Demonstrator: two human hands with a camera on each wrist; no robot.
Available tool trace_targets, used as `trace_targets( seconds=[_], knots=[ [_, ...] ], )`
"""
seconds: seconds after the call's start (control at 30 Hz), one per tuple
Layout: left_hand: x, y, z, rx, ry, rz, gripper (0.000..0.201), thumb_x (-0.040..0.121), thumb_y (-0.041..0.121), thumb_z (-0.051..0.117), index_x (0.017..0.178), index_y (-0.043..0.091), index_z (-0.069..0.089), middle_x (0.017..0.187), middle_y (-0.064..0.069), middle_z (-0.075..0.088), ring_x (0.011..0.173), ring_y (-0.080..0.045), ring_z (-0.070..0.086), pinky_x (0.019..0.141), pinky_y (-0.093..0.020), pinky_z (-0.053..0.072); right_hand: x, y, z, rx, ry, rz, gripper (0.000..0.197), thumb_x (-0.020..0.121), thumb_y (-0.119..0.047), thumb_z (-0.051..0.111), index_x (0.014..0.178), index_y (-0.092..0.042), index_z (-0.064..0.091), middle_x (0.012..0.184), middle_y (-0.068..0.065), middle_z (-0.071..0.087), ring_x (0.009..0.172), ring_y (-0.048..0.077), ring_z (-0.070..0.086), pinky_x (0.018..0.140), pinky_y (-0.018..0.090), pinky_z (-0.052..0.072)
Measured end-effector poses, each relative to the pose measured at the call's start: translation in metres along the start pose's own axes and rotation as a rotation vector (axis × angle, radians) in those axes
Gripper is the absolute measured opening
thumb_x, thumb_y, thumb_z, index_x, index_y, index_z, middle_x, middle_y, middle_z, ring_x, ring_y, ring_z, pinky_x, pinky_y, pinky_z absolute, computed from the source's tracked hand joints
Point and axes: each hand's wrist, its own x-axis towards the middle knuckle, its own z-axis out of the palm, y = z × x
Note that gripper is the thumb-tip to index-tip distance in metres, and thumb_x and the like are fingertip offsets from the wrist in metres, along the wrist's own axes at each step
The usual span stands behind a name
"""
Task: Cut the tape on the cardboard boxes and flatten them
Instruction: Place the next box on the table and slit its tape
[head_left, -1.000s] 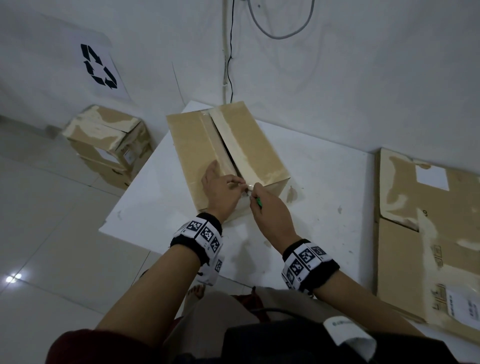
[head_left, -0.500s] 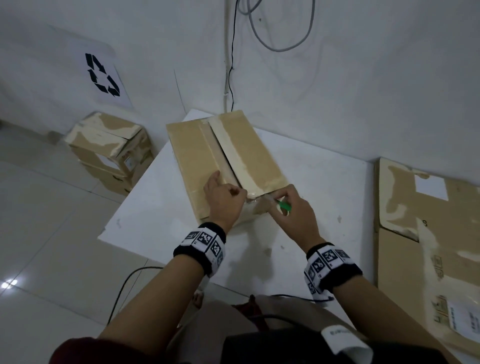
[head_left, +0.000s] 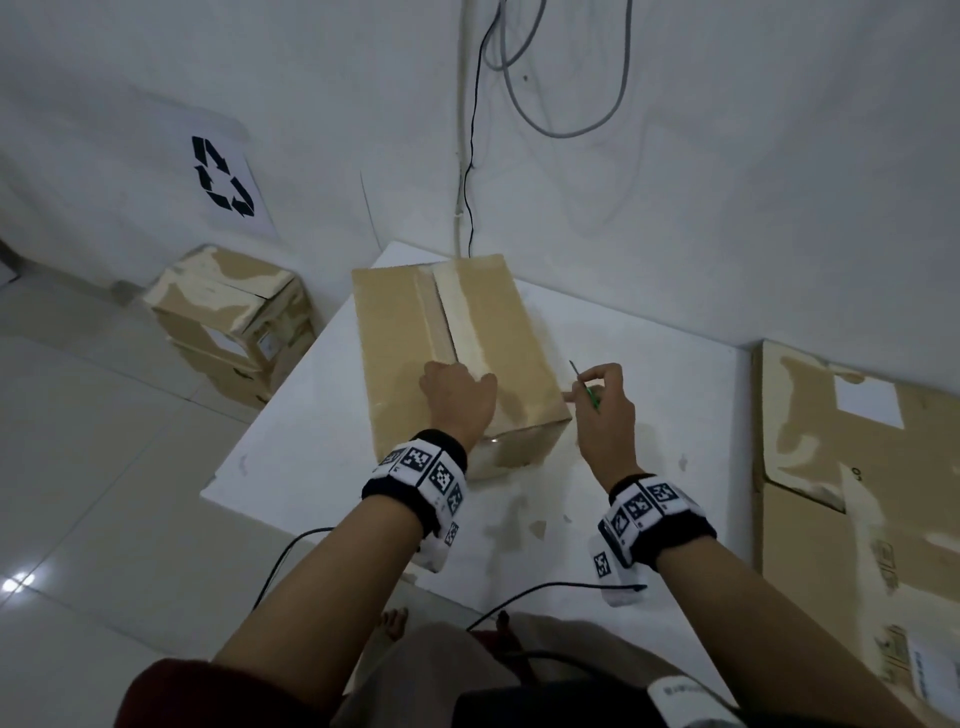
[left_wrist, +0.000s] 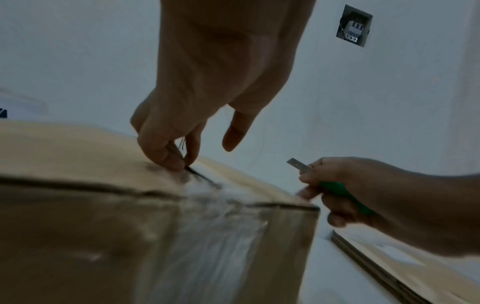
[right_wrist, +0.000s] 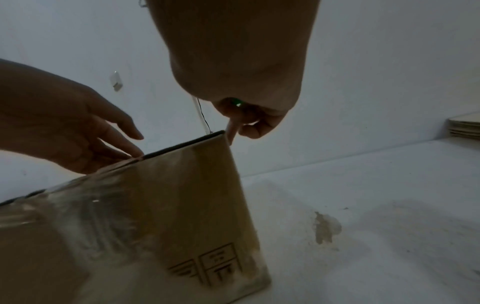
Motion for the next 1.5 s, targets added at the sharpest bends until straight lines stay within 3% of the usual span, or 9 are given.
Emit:
trace_targets(
  seconds=[0.1,0.2,0.33,0.47,0.57,0.7,0.9,1.3,1.5],
  knots=[
    [0.002,0.009,-0.007,-0.046,-0.031,-0.151,0.046,0.091,0.036,0.055,0.11,-0.006,0.054,0.132,-0.02,0.033,0.123,-0.036,0.032,0.098,-0.04,0.034,-0.029,-0.005,-0.001,0.067,-0.053,-0.054,0.007,0.1,-0.015,0.051,0.097,-0.018,0.045,0.075,0.005,0.073,0.036,0.005,0.037,0.04,0.023,0.03],
    [-0.001,0.006,-0.008,-0.002,0.002,-0.218,0.096,0.081,0.057,0.065,0.139,-0.01,0.027,0.141,-0.02,0.022,0.132,-0.035,0.023,0.106,-0.045,0.028,-0.059,-0.008,0.004,0.144,-0.16,-0.112,0.006,0.1,-0.013,0.052,0.097,-0.016,0.047,0.072,0.013,0.072,0.035,0.006,0.04,0.04,0.021,0.028],
    [-0.009,-0.018,0.009,0.077,0.076,-0.108,0.137,0.046,0.08,0.072,0.14,-0.009,0.026,0.141,-0.02,0.028,0.131,-0.037,0.027,0.108,-0.049,0.026,-0.056,-0.013,0.002,0.124,-0.21,-0.171,0.004,0.102,-0.014,0.051,0.101,-0.013,0.047,0.074,0.004,0.071,0.046,0.005,0.051,0.048,0.017,0.036],
    [-0.006,-0.035,0.004,0.163,0.005,0.105,0.116,0.039,0.076,0.079,0.122,0.003,0.043,0.128,-0.011,0.032,0.119,-0.031,0.032,0.103,-0.045,0.03,-0.008,-0.003,-0.013,0.048,0.136,-0.145,0.006,0.097,-0.009,0.055,0.099,-0.011,0.05,0.1,0.002,0.055,0.089,0.012,0.056,0.078,0.031,0.049],
    [0.005,-0.041,-0.014,0.249,-0.122,0.266,0.097,0.043,0.064,0.086,0.113,0.008,0.047,0.124,-0.007,0.029,0.117,-0.028,0.028,0.102,-0.038,0.027,0.016,0.008,-0.027,0.024,0.143,0.057,0.007,0.096,-0.009,0.054,0.102,-0.01,0.05,0.114,0.005,0.051,0.116,0.025,0.051,0.093,0.033,0.043],
    [0.024,-0.035,-0.034,0.433,-0.21,0.345,0.09,0.047,0.06,0.087,0.112,0.01,0.049,0.124,-0.009,0.033,0.115,-0.029,0.035,0.098,-0.038,0.032,0.009,0.009,-0.038,0.038,0.087,0.154,0.006,0.096,-0.017,0.053,0.1,-0.014,0.049,0.096,-0.002,0.061,0.093,0.022,0.062,0.066,0.027,0.044],
    [0.015,-0.017,-0.032,0.611,-0.281,0.294,0.09,0.057,0.087,0.058,0.111,0.015,0.053,0.125,-0.011,0.039,0.106,-0.037,0.049,0.096,-0.05,0.042,-0.018,0.022,-0.039,0.124,0.117,0.179,0.01,0.096,-0.019,0.054,0.09,-0.024,0.048,0.088,-0.002,0.074,0.079,0.02,0.072,0.072,0.048,0.059],
    [-0.025,0.015,0.033,0.732,-0.332,0.475,0.123,0.037,0.078,0.078,0.13,0.008,0.038,0.127,-0.011,0.037,0.117,-0.029,0.034,0.103,-0.044,0.03,-0.008,0.007,-0.076,0.068,-0.278,0.127,0.022,0.091,-0.024,0.07,0.092,-0.007,0.055,0.09,0.004,0.074,0.065,0.026,0.071,0.05,0.028,0.05],
    [-0.03,0.015,0.034,0.719,-0.323,0.485,0.117,0.039,0.075,0.079,0.126,0.009,0.037,0.123,-0.009,0.036,0.114,-0.027,0.034,0.1,-0.042,0.031,0.029,-0.007,-0.059,-0.195,-0.36,-0.063,0.01,0.074,-0.026,0.081,0.082,-0.027,0.076,0.077,-0.01,0.07,0.079,-0.003,0.061,0.071,0.015,0.041]
  ],
)
